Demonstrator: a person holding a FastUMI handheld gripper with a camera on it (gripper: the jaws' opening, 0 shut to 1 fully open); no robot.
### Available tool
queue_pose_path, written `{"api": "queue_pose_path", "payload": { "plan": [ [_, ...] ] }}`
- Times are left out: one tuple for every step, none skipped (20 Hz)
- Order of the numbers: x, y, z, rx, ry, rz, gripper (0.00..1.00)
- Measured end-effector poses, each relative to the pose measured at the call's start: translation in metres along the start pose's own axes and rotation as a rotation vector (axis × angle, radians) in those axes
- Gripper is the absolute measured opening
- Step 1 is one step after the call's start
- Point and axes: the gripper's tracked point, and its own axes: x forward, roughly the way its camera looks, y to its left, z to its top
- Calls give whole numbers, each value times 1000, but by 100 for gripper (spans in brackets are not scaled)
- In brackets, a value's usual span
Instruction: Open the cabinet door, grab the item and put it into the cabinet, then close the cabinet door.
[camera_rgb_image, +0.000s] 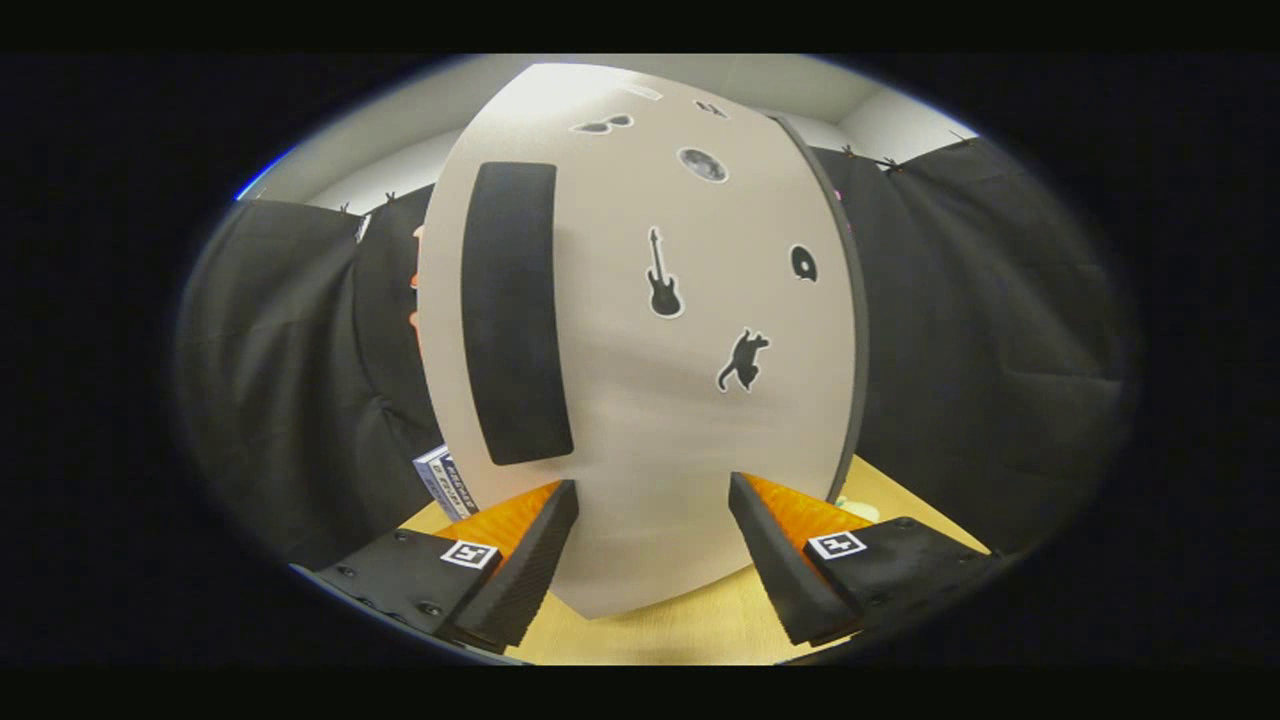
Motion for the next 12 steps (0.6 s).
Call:
{"api": "queue_pose_path", "payload": {
  "plan": [
    [3,2,0,-4,-2,-2,97],
    [6,3,1,-5,-6,-3,97],
    [11,6,1,-3,-8,-5,97],
    [14,7,1,1,-10,-7,97],
    [17,8,-1,5,-8,-12,97],
    [19,8,-3,8,-6,-18,97],
    [21,8,-4,9,-3,-23,97],
    [23,8,-4,10,0,-24,97],
    [25,9,-4,10,1,-24,97],
    [27,9,-4,6,1,-25,97],
    [29,10,-3,1,1,-27,97],
    [31,10,-2,-4,0,-31,97]
  ]
}}
